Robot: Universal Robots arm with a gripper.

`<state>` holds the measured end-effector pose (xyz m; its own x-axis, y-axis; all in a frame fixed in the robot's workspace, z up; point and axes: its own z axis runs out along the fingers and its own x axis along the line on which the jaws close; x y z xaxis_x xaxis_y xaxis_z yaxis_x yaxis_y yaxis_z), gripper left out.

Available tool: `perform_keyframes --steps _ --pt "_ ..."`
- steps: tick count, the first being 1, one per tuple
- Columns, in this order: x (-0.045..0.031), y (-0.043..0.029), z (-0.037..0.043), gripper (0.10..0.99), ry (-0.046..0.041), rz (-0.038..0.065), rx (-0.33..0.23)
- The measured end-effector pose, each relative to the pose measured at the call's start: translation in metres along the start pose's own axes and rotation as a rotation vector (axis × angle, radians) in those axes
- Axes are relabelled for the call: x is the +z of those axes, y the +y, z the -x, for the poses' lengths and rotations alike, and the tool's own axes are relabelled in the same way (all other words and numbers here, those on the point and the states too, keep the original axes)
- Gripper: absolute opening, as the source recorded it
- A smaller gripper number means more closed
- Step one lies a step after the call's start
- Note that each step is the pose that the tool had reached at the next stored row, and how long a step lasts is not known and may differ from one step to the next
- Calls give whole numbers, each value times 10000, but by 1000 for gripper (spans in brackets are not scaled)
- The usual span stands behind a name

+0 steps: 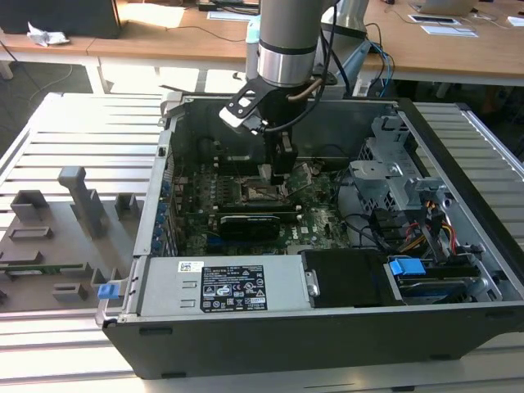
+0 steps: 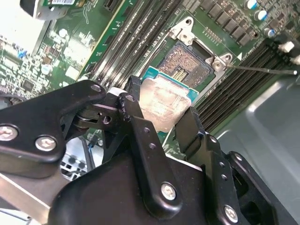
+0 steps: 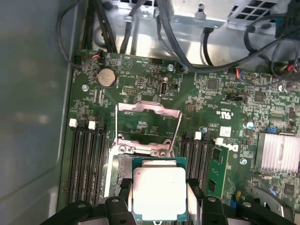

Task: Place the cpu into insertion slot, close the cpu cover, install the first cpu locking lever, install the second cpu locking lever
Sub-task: 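Place the cpu into insertion slot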

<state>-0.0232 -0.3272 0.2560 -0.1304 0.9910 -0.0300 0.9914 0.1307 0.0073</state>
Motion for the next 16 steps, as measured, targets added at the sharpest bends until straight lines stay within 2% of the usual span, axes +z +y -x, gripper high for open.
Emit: perform_keyframes --steps 3,9,11,16 --pt "1 0 0 541 -5 8 -288" --pt "1 0 0 541 -13 6 -249" --pt "1 4 1 541 -78 -16 147" --pt "5 4 1 541 -99 -47 1007"
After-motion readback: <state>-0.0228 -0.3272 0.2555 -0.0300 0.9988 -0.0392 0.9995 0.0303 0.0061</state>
